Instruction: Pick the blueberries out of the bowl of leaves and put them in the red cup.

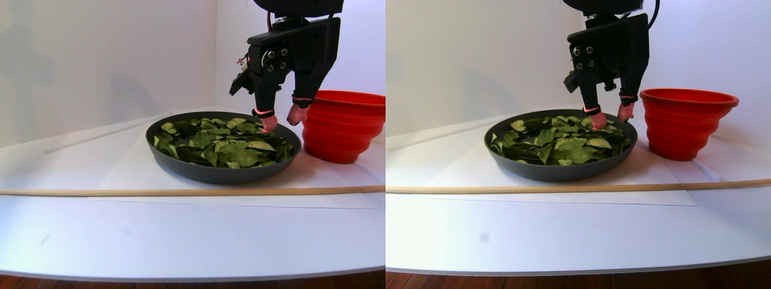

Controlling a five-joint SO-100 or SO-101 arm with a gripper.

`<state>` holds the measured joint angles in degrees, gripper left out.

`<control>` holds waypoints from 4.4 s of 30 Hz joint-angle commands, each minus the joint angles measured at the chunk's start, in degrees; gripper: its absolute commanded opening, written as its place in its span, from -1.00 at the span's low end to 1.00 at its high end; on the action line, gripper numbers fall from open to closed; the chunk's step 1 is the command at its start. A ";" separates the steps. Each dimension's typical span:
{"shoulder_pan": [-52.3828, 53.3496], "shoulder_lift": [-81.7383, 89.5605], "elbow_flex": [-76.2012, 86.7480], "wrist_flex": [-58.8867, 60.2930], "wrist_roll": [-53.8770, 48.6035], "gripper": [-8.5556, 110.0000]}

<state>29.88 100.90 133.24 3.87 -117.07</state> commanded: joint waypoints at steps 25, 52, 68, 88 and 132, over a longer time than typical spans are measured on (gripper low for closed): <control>-1.05 -9.14 -7.38 -6.24 -1.41 -0.61; -0.26 -15.82 -10.81 -9.23 -4.04 -0.61; -0.35 -19.42 -14.59 -10.63 -2.99 -0.59; -1.85 -22.68 -17.75 -11.95 -0.70 -0.57; -3.60 -25.14 -13.54 -15.91 2.64 -0.60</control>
<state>26.10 74.97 119.18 -11.87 -114.26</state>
